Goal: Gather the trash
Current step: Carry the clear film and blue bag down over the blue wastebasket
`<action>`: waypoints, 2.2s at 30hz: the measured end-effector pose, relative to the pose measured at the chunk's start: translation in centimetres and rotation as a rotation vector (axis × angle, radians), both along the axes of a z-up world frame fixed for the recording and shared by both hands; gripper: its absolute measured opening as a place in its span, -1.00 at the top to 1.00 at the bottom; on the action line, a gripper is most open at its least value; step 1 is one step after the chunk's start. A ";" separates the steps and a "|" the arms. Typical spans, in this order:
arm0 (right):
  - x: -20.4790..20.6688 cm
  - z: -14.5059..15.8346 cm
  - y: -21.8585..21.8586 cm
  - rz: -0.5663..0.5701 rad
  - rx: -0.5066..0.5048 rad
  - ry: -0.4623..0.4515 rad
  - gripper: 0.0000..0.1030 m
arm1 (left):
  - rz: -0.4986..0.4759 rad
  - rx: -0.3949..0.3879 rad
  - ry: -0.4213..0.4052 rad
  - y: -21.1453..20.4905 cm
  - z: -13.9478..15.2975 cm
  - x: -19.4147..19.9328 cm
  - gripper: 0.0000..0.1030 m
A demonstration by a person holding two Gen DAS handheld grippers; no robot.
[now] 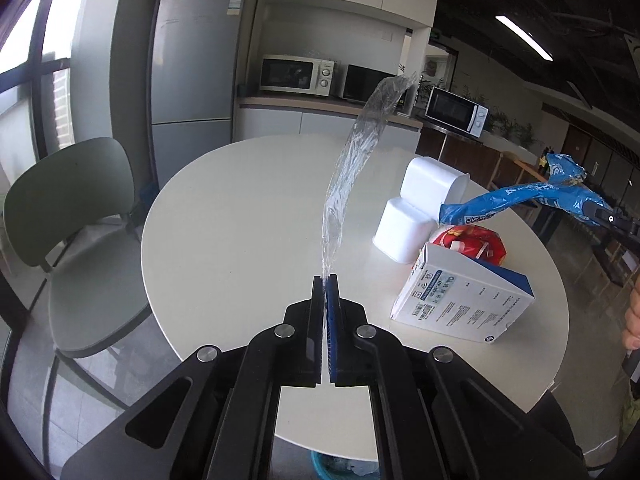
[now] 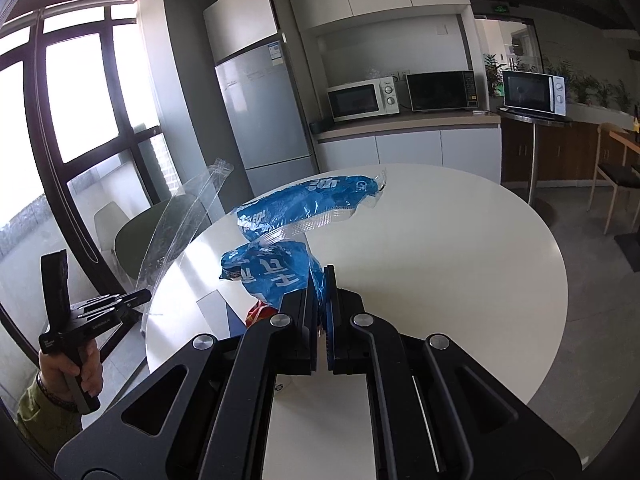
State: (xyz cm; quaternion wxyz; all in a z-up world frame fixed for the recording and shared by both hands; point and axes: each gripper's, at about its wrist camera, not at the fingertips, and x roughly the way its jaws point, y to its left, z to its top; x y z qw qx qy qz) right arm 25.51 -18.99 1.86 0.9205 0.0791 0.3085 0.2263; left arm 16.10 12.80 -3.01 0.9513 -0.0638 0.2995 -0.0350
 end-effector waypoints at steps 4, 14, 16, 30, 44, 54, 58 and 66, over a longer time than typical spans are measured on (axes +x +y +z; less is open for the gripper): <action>-1.3 -0.1 -1.1 0.000 0.026 -0.003 0.95 | 0.048 -0.026 0.008 -1.3 -0.2 -3.4 0.98; -6.8 0.6 -4.9 -0.021 0.067 -0.031 0.95 | 0.127 -0.064 0.096 -4.3 -2.1 -10.0 0.98; -8.0 0.8 -5.6 -0.021 0.070 -0.034 0.95 | 0.130 -0.069 0.102 -4.6 -2.3 -11.2 0.98; -14.9 -1.5 -6.6 0.045 -0.006 0.045 0.95 | 0.081 -0.064 0.196 -5.9 -4.6 -16.6 0.99; -18.9 -8.3 -3.9 0.156 -0.116 0.219 0.95 | 0.034 -0.107 0.542 -5.3 -13.9 -18.5 0.97; -18.3 -14.2 -2.9 0.125 -0.163 0.325 0.95 | 0.001 -0.157 0.639 -6.7 -18.7 -15.7 0.97; -17.6 -16.5 -2.6 0.105 -0.184 0.356 0.95 | -0.011 -0.186 0.709 -7.8 -21.3 -13.9 0.96; -16.1 -21.4 -1.9 0.056 -0.207 0.445 0.95 | -0.025 -0.182 0.844 -9.5 -25.9 -10.6 0.96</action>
